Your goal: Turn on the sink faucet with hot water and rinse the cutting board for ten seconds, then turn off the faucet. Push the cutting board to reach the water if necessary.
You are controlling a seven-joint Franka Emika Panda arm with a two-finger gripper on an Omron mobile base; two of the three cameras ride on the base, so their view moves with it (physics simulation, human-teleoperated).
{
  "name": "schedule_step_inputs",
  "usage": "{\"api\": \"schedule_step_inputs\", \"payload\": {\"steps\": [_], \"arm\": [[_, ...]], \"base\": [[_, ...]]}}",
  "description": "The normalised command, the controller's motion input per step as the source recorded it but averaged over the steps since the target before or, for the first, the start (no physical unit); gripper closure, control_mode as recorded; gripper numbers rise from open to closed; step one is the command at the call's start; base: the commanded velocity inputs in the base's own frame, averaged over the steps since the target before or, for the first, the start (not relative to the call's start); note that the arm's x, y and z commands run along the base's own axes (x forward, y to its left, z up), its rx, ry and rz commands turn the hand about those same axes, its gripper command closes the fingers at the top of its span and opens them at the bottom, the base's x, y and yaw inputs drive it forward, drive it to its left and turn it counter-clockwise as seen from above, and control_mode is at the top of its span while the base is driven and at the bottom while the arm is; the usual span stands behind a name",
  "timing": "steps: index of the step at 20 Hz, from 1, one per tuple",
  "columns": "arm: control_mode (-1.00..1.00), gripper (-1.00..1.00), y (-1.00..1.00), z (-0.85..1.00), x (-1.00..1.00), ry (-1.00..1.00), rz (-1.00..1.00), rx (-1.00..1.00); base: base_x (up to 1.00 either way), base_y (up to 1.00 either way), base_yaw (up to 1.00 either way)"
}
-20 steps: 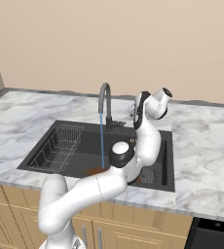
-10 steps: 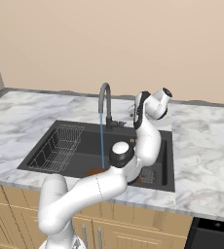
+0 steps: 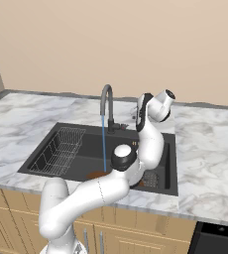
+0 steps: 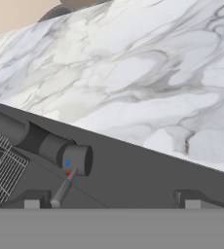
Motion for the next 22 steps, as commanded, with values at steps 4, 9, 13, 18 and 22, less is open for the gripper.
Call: {"api": "schedule_step_inputs", "payload": {"steps": [4,9,13,18,22], "arm": [[-1.00,-1.00,0.00,0.00,0.00,0.00,0.00,0.00],[-1.00,-1.00,0.00,0.00,0.00,0.00,0.00,0.00],[-1.00,-1.00,0.00,0.00,0.00,0.00,0.00,0.00],[-1.00,-1.00,0.00,0.00,0.00,0.00,0.00,0.00],[-1.00,-1.00,0.00,0.00,0.00,0.00,0.00,0.00]], "base": [[0.00,0.00,0.00],[0.00,0.00,0.00],[0.00,0.00,0.00],[0.00,0.00,0.00],[0.00,0.00,0.00]]}}
